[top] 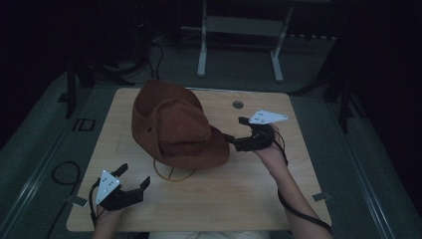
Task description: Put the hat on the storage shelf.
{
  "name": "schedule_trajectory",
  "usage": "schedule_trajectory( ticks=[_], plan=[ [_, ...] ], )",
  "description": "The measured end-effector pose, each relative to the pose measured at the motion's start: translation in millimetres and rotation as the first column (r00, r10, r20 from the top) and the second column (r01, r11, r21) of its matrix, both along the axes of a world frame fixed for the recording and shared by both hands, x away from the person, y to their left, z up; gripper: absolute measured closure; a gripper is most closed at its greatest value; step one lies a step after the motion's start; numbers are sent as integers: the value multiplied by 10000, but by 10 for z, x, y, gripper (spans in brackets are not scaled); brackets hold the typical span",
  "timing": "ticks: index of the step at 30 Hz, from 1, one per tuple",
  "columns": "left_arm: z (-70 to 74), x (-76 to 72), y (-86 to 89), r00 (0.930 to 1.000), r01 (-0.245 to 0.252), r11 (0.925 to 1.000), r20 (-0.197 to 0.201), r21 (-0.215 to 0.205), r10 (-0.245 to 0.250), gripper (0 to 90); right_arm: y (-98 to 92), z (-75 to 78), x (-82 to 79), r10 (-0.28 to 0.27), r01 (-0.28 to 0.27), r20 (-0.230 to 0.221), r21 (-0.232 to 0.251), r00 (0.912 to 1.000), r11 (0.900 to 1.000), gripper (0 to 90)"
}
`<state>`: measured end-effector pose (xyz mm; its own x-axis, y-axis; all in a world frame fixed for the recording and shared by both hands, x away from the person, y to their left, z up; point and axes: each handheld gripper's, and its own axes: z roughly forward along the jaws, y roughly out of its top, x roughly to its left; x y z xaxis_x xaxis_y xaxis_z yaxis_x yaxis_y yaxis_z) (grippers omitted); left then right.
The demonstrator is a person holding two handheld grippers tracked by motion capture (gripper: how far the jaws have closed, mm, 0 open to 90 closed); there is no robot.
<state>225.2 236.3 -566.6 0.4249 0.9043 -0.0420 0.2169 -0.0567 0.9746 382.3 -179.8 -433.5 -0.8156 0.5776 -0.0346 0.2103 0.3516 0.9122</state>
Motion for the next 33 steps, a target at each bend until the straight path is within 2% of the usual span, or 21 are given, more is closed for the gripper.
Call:
schedule_trajectory(
  ticks=[8, 17, 22, 25, 33],
  plan=[
    [-15, 17, 1, 9999, -80, 10000, -133, 15, 81, 84, -229, -279, -57, -398, 395, -285, -93, 9988, 9992, 142],
    [-30, 30, -7, 9996, 38, 9999, -273, 97, -35, 84, -422, -698, -152, -641, 623, -727, -262, 9953, 9977, 141],
    [-37, 35, -1, 9995, 32, 9999, -305, 121, -28, 84, -560, -905, -210, -818, 809, -1054, -125, 9911, 9966, 142],
    [-43, 39, -2, 9993, 49, 9999, -359, 126, -44, 84, -646, -1013, -243, -1133, 1078, -1061, -561, 9879, 9926, 142],
    [-56, 53, -21, 9985, 221, 9995, -512, 217, -209, 84, -858, -1154, -315, -1562, 1495, -1262, -616, 9796, 9868, 142]
  ],
)
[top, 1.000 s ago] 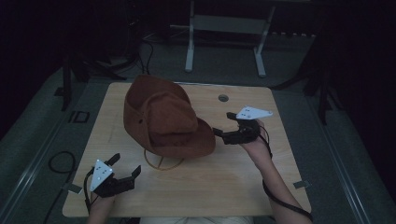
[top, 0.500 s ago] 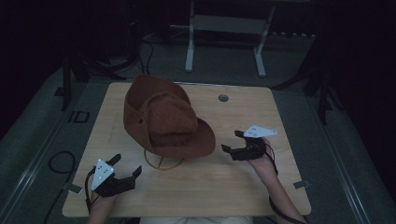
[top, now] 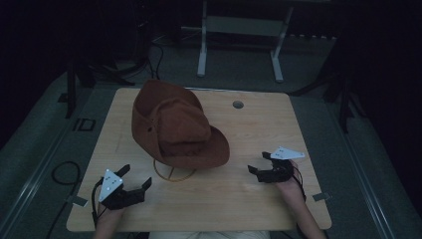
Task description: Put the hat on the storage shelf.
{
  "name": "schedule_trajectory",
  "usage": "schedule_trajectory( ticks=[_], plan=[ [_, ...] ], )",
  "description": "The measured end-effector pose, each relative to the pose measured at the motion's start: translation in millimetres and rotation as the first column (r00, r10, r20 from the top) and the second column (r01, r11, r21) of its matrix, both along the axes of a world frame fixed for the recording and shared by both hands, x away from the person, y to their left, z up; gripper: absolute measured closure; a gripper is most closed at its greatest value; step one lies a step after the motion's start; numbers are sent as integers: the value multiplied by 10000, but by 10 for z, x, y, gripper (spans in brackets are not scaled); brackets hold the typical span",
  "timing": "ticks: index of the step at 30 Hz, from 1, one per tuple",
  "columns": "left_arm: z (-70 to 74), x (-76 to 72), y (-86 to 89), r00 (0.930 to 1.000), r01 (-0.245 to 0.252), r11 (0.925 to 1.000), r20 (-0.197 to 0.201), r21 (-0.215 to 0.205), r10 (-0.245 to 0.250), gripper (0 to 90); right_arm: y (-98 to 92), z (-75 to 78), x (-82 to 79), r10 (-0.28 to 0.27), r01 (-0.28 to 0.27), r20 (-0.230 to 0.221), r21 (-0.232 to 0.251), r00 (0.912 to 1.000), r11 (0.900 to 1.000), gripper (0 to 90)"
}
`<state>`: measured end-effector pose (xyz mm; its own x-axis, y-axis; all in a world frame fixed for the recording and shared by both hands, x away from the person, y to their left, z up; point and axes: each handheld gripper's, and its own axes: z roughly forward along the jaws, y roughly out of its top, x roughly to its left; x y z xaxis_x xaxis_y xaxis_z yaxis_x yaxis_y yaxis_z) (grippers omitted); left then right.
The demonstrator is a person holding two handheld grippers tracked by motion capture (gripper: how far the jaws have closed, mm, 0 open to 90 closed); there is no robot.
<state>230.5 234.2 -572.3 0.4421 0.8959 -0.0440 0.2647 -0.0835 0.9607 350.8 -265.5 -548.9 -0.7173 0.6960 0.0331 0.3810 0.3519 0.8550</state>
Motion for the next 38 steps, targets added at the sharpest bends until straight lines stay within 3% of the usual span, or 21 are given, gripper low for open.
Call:
schedule_trajectory(
  ticks=[4, 13, 23, 29, 38],
  plan=[
    [-4, 3, -8, 10000, 46, 10000, -42, -7, -46, 84, -170, -106, -58, -337, 336, -139, -35, 9993, 9994, 140],
    [-5, 3, -3, 10000, 61, 10000, -66, -15, -61, 84, -429, -149, -181, -1044, 1047, -263, 117, 9942, 9944, 139],
    [-4, -4, 1, 10000, 30, 10000, -72, -60, -30, 85, -733, -193, -284, -1965, 1968, -305, 68, 9800, 9804, 139],
    [-3, -6, 7, 10000, 25, 9999, -65, -110, -26, 84, -845, -189, -278, -2470, 2476, -275, 223, 9686, 9686, 139],
    [-4, -8, 8, 10000, 57, 9999, -61, -138, -58, 85, -874, -207, -268, -2603, 2614, -363, 281, 9648, 9648, 140]
  ],
)
